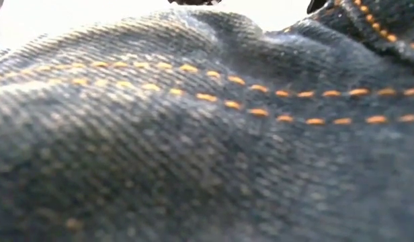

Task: Fold laundry
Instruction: Remove the blue pants from the red bin

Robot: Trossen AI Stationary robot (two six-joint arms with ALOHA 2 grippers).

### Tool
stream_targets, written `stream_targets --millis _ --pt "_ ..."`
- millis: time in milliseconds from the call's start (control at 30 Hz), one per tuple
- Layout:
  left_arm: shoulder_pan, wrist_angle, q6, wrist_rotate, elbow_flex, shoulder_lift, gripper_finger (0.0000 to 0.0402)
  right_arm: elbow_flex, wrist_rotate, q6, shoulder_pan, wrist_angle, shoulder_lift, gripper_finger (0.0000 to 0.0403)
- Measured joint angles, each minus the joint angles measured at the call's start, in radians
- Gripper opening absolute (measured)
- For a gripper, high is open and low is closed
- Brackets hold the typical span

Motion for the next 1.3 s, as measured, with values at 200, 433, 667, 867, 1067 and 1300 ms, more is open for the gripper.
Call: stream_targets --millis 200,433,667,867,1067,1300 --pt "0.006 -0.02 0.122 -0.011 0.0 0.0 0.0194 0.0 -0.023 0.0 -0.005 -0.009 -0.002 0.0087" --pt "0.036 -0.006 0.268 -0.01 -0.017 0.001 0.0216 0.0 -0.053 0.0 -0.009 -0.023 -0.002 0.0087" --pt "0.058 0.126 0.394 0.016 -0.018 0.039 0.0216 0.0 -0.054 0.013 -0.009 -0.037 -0.002 0.0087" --pt "0.069 0.178 0.45 -0.069 -0.018 0.094 0.0202 0.001 -0.083 0.026 -0.009 -0.043 -0.002 0.0087" --pt "0.069 0.174 0.461 -0.145 -0.017 0.105 0.0115 0.001 -0.099 0.042 -0.009 -0.042 -0.002 0.0087" --pt "0.042 0.133 0.401 -0.235 0.015 0.106 0.0008 0.001 -0.143 0.042 0.0 0.046 0.058 0.0086"
